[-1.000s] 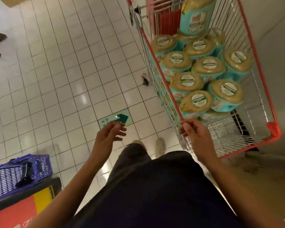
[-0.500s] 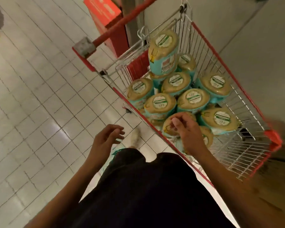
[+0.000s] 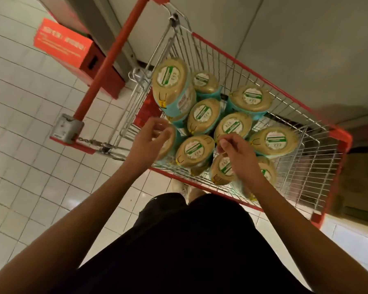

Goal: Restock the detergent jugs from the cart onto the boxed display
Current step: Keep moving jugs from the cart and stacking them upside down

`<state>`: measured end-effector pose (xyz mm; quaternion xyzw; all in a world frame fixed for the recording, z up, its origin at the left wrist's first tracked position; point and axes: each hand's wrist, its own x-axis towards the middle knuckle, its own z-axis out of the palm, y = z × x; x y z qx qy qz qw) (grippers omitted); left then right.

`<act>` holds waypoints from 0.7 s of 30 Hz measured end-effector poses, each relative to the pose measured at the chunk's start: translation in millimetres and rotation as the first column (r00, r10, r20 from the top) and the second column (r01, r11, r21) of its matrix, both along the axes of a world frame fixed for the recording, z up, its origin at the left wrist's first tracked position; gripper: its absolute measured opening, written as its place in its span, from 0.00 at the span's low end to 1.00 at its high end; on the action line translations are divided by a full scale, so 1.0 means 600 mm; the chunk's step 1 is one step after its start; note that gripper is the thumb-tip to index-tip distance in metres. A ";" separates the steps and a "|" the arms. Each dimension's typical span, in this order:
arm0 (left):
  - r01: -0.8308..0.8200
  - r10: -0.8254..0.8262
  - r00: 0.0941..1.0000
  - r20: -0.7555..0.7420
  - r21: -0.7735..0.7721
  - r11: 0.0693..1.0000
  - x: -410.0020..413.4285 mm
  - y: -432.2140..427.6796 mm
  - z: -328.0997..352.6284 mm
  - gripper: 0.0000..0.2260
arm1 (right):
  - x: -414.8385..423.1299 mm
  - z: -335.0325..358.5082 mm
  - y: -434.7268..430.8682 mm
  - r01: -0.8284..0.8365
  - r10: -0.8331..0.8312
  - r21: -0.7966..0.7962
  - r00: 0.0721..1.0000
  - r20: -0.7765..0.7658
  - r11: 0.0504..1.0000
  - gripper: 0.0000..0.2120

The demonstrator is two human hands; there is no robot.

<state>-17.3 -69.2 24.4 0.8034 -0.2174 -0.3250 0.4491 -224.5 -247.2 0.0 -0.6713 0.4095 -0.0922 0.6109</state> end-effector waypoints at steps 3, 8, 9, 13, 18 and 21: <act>-0.117 0.115 0.989 0.088 0.015 0.993 0.041 -0.051 -0.011 0.17 | 0.035 -0.015 -0.033 -0.016 0.016 0.009 1.000 -0.010 1.000 0.09; -0.201 0.172 0.966 0.194 0.139 0.970 0.106 -0.115 -0.028 0.36 | 0.088 -0.035 -0.070 -0.102 0.102 -0.010 0.994 -0.031 0.995 0.05; -0.189 0.154 0.964 0.218 0.152 0.970 0.119 -0.129 -0.031 0.39 | 0.097 -0.037 -0.075 -0.118 0.117 -0.018 0.992 -0.038 0.993 0.05; -0.105 0.039 0.966 0.254 0.252 0.962 0.163 -0.197 -0.039 0.50 | 0.123 -0.054 -0.095 -0.159 0.156 -0.030 0.985 -0.069 0.987 0.05; 0.010 -0.130 0.952 0.277 0.395 0.918 0.178 -0.249 -0.074 0.51 | 0.143 -0.100 -0.128 -0.144 0.133 -0.050 0.976 -0.173 0.988 0.05; 0.000 -0.112 0.945 0.307 0.343 0.939 0.180 -0.244 -0.087 0.48 | 0.155 -0.126 -0.156 -0.139 0.117 -0.066 0.957 -0.264 0.988 0.04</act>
